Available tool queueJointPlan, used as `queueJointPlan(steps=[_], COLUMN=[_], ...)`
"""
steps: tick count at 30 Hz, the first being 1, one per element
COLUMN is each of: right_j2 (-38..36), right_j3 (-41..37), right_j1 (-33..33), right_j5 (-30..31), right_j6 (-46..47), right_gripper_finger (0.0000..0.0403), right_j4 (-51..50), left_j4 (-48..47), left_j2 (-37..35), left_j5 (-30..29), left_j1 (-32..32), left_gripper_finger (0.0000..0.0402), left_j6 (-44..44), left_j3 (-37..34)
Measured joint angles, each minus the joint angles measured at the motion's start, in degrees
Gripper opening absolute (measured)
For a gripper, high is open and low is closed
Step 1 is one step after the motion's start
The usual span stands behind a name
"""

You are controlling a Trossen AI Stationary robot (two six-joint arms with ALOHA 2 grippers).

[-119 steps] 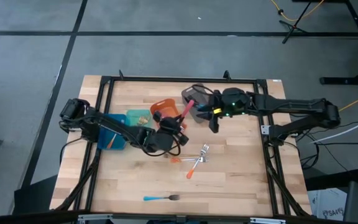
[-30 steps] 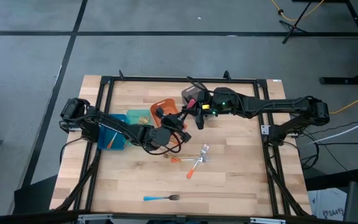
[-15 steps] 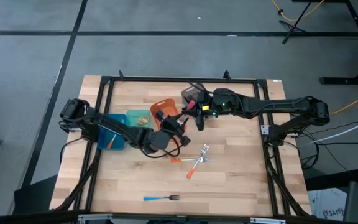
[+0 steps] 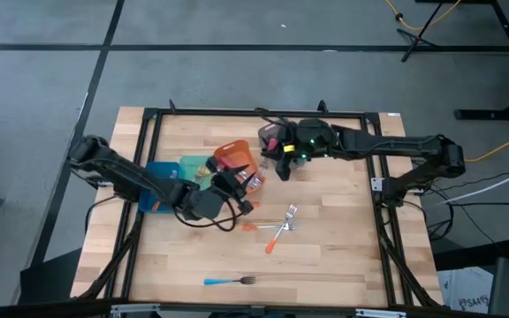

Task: Sort silverware by color (type)
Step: Put the pink fork into the orange bin

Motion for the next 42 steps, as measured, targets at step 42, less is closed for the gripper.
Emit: queueJointPlan(steps=[42], right_j2=[35.77], right_j3=[26.62], right_j1=[-3.3], right_j5=[-6.16], right_j6=[-12.46], right_gripper_finger=[0.0015], right_j4=[-18.08], left_j4=[-33.38], left_j2=[-9.54], left_j5=[10.51], left_j1=[-0.95], left_gripper_finger=[0.0121], left_j6=[-19.54], left_j3=[-0.02])
